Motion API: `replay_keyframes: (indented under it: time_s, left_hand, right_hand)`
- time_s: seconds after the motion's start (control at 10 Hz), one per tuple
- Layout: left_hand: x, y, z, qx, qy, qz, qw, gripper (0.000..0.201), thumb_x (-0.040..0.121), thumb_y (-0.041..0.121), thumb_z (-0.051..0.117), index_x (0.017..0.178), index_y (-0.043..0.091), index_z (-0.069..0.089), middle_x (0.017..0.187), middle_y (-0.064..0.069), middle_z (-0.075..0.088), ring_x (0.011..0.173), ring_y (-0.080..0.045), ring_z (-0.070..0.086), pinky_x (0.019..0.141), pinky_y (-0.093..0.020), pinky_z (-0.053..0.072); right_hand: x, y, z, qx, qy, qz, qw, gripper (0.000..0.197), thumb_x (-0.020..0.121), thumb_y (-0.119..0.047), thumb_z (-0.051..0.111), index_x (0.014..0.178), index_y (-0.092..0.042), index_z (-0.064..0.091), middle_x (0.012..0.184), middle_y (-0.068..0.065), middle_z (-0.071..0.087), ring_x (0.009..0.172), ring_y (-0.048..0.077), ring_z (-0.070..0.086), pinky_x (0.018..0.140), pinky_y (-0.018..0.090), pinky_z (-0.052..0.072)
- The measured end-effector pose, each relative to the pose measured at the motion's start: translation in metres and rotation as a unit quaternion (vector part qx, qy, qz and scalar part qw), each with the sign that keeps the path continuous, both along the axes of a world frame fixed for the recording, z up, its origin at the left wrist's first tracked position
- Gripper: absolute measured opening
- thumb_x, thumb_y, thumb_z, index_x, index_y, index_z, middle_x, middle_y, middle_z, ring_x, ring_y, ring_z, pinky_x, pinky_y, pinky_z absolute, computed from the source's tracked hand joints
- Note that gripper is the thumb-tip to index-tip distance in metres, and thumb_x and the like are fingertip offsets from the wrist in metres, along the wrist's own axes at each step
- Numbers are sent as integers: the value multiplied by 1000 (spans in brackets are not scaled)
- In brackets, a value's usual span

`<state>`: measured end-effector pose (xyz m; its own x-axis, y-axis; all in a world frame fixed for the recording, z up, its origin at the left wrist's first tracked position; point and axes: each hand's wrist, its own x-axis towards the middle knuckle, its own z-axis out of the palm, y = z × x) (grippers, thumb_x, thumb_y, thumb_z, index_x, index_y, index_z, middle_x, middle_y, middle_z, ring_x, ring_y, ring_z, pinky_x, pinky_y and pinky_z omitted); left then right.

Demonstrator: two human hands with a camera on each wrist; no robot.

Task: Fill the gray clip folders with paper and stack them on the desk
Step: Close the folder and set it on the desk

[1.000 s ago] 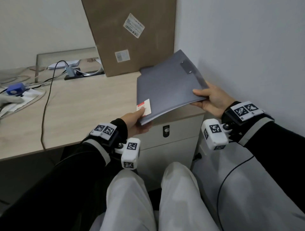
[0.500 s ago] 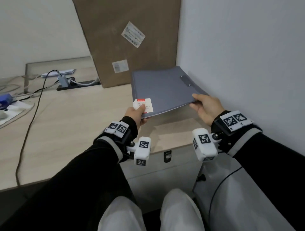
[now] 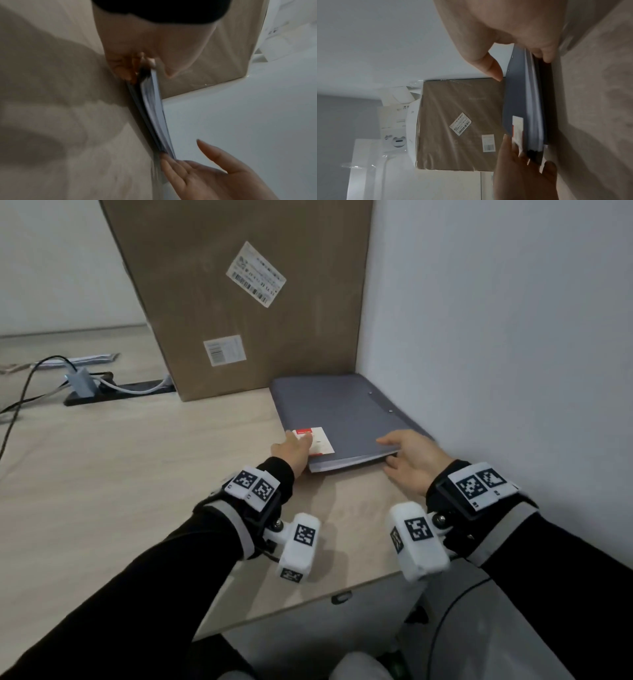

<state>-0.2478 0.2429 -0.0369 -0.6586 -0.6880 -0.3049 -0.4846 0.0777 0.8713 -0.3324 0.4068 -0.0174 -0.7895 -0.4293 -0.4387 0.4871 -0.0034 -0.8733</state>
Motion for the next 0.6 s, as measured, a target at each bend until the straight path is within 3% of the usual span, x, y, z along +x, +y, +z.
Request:
replay_keyframes:
  time_s: [0.1,0.2,0.3,0.4,0.5,0.6]
  left_hand:
    - [-1,-6,9,-32,-27,22,999,50,98,32,38,141,7,36,145,-25,37,132,-40,40,108,-39,34]
    - [-10,-21,1,-71,-39,-38,996,54,99,25,35,147,3,23,151,-21,29,136,-35,36,111,-34,30]
    - [-16,-28,-1,-81,-49,-83,992,54,98,19,39,147,0,23,151,-16,34,136,-30,38,113,-30,29]
    - [-19,-34,-1,-84,-60,-83,991,54,100,21,37,147,2,20,150,-14,36,135,-29,39,107,-27,29]
    - [-15,-31,2,-92,-74,-109,987,55,101,24,34,149,5,16,152,-12,34,136,-28,38,107,-26,28]
    - [-11,-32,1,-97,-72,-129,984,52,101,23,33,147,6,17,151,-11,34,135,-28,39,106,-25,28]
  right_hand:
    - [-8,-12,3,46,11,26,999,63,83,-6,54,142,-3,35,155,15,25,144,29,25,111,41,29]
    - [-14,-22,-1,45,6,23,999,66,80,-6,55,143,-6,35,157,14,22,145,26,22,114,41,24]
    - [-20,-28,-4,20,-24,19,999,79,81,-7,57,150,-11,20,161,11,6,149,21,7,119,41,12]
    - [-24,-31,-6,14,-26,28,999,87,81,-5,56,152,-11,8,161,12,-1,149,22,1,121,43,7]
    - [-23,-32,-10,19,-17,41,999,79,84,-4,53,151,-11,13,161,11,3,149,22,3,121,43,8]
    - [-21,-30,-11,41,0,51,998,68,82,-7,56,145,-11,31,158,12,17,147,26,17,113,40,26]
